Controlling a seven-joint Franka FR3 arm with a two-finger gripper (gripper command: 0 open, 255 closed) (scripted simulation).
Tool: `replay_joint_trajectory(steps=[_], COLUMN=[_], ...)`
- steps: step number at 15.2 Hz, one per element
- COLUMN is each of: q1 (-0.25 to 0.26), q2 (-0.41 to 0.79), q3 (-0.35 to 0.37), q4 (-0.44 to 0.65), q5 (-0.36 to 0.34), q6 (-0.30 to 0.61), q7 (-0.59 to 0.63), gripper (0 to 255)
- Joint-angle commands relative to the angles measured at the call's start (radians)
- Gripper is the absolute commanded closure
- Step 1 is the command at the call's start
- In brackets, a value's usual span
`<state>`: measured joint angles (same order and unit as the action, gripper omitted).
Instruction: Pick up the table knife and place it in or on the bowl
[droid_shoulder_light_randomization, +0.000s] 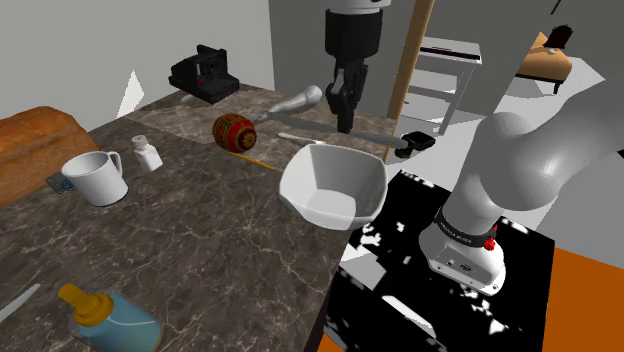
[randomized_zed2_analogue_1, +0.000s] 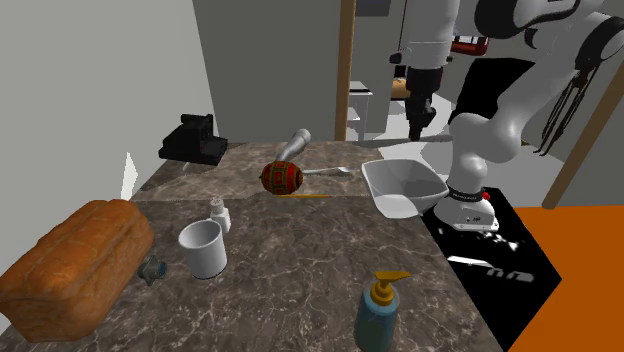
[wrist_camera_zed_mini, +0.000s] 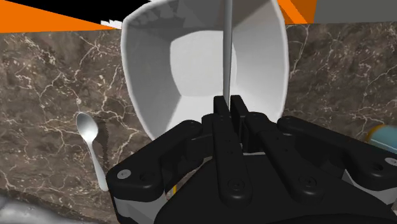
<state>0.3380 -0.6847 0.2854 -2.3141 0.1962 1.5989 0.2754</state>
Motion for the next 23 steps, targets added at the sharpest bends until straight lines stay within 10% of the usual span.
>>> replay_joint_trajectory(steps=[1,23], q1=[0.010,0.025], q2=[-0.047,-0.052], q3=[-0.003,0.035], q4=[-0.041,-0.265], q5=[0.008,0.044], q6=[-0.006,0.214], q7=[-0.001,-0.012], gripper=[255,255])
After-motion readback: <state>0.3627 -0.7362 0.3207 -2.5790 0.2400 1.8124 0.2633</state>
